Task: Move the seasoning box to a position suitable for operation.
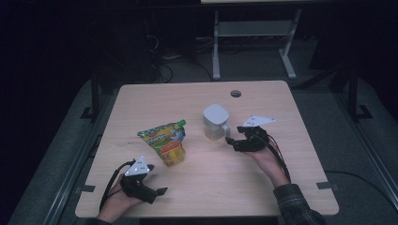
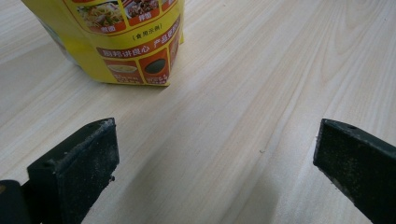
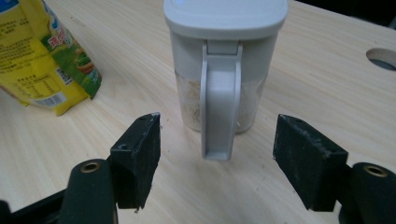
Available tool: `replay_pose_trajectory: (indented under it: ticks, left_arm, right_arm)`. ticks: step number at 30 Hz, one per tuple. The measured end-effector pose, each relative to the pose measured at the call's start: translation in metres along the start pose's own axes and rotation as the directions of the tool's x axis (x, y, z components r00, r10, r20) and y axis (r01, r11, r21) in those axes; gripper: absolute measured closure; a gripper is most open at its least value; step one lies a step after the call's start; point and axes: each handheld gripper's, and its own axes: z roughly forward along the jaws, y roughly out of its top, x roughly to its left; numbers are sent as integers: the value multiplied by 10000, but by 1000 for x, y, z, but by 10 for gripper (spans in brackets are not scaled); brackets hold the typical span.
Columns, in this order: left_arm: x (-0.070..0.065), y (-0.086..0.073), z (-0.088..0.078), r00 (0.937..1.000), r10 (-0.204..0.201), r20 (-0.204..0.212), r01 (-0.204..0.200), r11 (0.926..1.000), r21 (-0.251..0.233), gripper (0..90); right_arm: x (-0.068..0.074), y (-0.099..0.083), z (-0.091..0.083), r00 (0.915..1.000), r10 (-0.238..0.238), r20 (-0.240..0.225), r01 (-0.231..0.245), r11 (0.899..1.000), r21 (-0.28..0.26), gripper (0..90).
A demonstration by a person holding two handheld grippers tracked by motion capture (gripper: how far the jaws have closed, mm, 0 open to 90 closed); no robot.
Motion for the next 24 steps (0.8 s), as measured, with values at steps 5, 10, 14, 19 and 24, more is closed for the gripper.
replay_pose_trajectory:
  ticks: [5,10,14,19,24]
  left_arm:
    - [0,0,-1,10000,27,6,-27,10000,-2,0]
    - [0,0,-1,10000,-5,0,5,10000,-18,0]
    - [0,0,-1,10000,-29,-5,29,10000,-19,0]
    - [0,-1,-1,10000,-77,-9,77,10000,-22,0]
    - [0,0,0,10000,-22,1,22,10000,23,0]
  right_arm:
    - [-1,5,8,9999,14,-100,-15,10000,-42,331]
    - [0,12,14,10000,-38,-54,38,10000,-42,359]
    - [2,16,20,9999,-130,-53,130,9999,4,419]
    - [1,17,24,9999,-102,-18,102,9999,-42,482]
    - [-3,16,27,9999,85,-125,-88,9997,-210,589]
